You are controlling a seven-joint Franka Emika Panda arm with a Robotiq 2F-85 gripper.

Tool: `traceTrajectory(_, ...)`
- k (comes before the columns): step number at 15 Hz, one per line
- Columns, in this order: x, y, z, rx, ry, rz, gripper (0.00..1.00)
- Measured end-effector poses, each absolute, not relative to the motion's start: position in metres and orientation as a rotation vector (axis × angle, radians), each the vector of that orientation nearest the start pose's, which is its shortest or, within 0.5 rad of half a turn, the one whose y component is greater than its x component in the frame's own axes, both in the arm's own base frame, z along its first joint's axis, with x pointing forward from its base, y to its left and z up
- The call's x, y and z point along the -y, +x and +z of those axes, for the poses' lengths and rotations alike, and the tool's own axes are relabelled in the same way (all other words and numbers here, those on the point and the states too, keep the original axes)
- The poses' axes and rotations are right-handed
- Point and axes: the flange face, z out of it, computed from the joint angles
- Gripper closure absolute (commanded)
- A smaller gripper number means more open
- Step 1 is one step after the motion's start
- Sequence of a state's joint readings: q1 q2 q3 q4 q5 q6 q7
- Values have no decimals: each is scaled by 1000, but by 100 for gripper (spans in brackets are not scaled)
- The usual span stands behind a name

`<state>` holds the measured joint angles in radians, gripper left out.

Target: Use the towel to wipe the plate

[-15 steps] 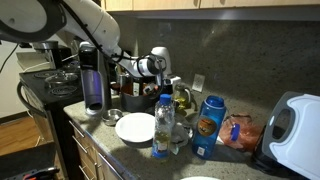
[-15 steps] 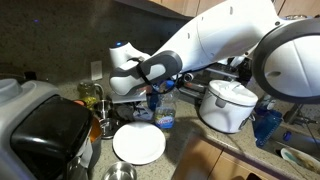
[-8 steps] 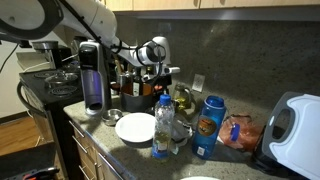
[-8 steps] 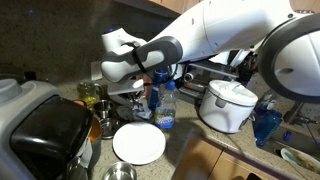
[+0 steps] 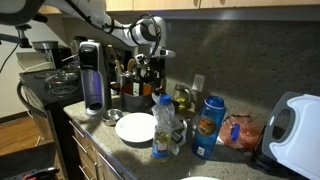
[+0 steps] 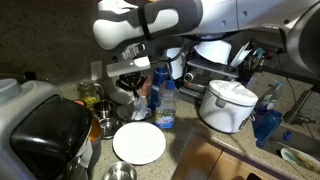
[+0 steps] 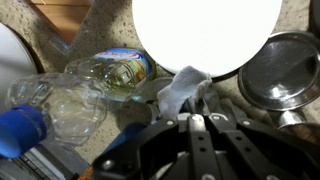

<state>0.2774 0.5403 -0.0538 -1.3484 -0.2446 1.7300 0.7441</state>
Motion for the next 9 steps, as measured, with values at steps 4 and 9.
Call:
traceTrajectory(4,-147,663,432,-598,-3316,165,100)
traceTrajectory(9,-154,639,439,-415,-3272,391,100)
